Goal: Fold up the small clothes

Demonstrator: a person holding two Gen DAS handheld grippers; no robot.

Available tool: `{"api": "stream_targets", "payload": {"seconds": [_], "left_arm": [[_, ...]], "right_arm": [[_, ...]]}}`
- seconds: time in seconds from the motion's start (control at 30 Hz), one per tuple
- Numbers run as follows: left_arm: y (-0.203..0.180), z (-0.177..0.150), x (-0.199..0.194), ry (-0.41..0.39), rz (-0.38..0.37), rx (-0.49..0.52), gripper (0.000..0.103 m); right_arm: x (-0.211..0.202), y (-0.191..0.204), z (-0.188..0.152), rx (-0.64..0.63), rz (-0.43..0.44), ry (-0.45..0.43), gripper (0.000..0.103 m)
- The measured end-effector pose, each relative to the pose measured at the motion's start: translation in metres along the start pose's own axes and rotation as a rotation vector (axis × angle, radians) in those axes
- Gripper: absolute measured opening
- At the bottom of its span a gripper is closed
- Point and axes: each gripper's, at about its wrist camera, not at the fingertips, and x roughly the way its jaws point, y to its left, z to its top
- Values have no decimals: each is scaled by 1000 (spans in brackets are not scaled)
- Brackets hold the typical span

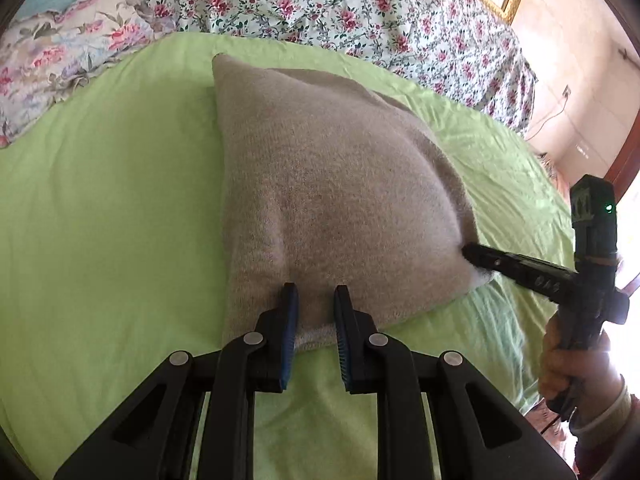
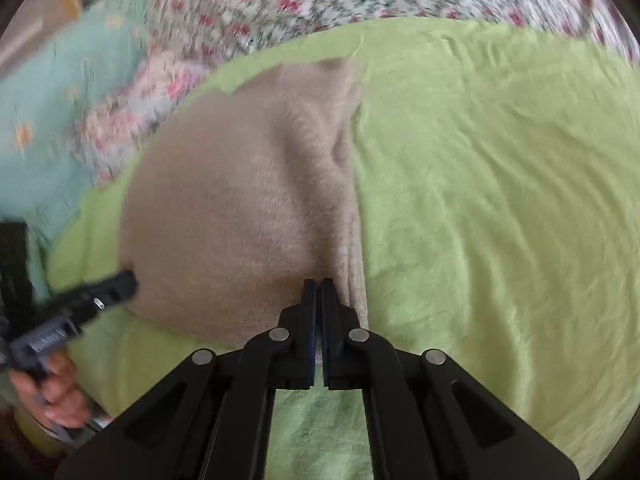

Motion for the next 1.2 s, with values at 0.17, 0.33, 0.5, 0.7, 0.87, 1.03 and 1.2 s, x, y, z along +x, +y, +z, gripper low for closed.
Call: {"api": "stream_targets", "payload": {"seconds": [0.17,0.33,0.5,0.7,0.87,1.03,1.2], "left_arm": [[0,-1,-1,10,22,-5,18],[1,-5,-4,14,37,-4,18],[1,-7,-7,17,58,-10,18],[-7,-19,-25,27,118,21,29],[-7,-30,-54,0,165,11,54],[-5,-41,-72,-2,200,14,70],[-4,-57,-87,10,240,24,85]], "right_arm": [[1,8,2,-25,-37,-5,1],[-3,3,-3,-1,-17,-14,1],[-8,2,-7,8,-19,-2,1],[-21,9,-18,18,-50,38,4],[-40,15,-38,11,-46,48,13],[-60,20,-59,6,-43,46,40],[-76,29,-73,-28,-47,42,55]]}}
